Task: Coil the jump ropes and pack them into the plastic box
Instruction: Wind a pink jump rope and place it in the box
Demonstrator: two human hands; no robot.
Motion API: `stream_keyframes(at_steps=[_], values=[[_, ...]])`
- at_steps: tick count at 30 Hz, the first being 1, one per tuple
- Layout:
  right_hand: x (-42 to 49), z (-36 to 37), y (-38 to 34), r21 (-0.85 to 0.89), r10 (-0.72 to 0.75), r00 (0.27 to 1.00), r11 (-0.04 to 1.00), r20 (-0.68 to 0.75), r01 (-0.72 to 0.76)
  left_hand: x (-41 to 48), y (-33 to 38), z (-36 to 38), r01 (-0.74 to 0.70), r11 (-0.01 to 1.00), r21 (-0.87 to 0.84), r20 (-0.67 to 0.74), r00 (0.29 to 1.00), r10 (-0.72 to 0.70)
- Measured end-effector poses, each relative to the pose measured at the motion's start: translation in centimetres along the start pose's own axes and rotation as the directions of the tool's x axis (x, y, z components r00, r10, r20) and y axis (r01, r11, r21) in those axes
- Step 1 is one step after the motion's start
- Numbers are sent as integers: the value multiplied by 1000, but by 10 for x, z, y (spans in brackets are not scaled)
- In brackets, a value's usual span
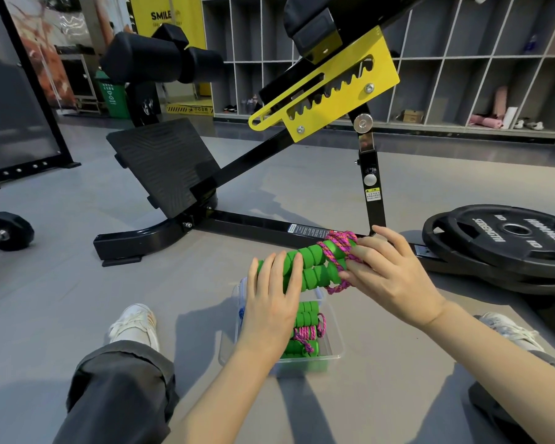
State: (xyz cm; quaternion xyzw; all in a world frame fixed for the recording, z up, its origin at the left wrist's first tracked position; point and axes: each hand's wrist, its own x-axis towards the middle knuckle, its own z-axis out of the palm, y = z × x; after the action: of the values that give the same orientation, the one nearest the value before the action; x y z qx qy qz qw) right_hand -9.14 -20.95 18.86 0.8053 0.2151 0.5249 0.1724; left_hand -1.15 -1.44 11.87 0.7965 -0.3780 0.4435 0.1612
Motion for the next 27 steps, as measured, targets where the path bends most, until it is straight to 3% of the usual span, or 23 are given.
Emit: stream_keyframes(at_steps=[5,14,22,27], values=[[-1,-3,-3,27,60,997,998,47,-61,1,0,-2,18,1000,-6,-11,1000,-18],[2,6,-11,121,83,996,990,-24,-79,4,1,0,26,999,-22,-46,999,-26],[-22,21,-33,130,65,998,989,-1,-64,-17,-13,8,-74,996,42,112,991,69],[-58,47,-68,179,83,990,978,113,-102,-43,-36,19,-189,981,47,339,927,162]])
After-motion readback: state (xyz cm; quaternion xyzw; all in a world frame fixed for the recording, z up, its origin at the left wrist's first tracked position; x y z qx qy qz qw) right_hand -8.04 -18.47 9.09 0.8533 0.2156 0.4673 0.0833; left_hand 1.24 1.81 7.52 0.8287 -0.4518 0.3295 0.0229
